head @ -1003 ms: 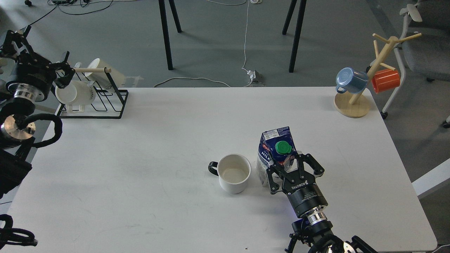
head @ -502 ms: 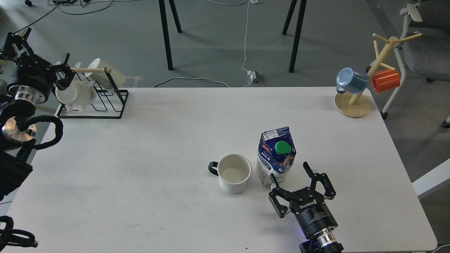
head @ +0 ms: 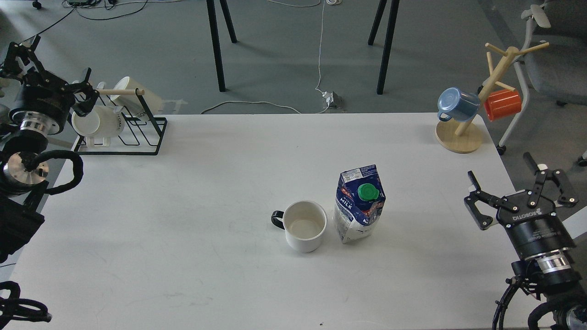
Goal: Place cup and milk with both arms
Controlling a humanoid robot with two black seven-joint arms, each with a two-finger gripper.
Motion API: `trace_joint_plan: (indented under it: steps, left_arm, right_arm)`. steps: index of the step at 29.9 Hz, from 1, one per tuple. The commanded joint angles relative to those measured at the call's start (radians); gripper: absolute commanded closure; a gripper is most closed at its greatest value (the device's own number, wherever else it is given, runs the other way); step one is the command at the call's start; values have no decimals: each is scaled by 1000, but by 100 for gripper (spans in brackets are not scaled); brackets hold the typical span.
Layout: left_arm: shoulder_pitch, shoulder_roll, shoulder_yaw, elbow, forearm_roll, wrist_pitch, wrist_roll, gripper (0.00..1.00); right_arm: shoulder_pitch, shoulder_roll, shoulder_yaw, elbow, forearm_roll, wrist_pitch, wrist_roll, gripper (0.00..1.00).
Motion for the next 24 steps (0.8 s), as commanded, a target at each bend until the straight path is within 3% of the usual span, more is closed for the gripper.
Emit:
trace_joint_plan:
  steps: [1,11,14,19,24]
  left_arm:
    - [-3,-8,1,0,-33,-1,6,0]
    - [-4,-9,1,-1,-51,-35,6,0]
    - [-4,-12,1,-3,-51,-35,6,0]
    - [-15,-45,0,-6,-51,-35,4,0]
    - [-16,-54,-2,-6,-56,-34,1,0]
  right_arm:
    - [203,-9,56,-89,-3,0,-4,2]
    - [737,-12,-123,-505,-2,0,-21,2]
    - [849,7,-165,-600,-2,0,-59,2]
    - [964,114,-185,-770,-6,0,-62,1]
    - [972,134,-194,-781,-5,0,-62,1]
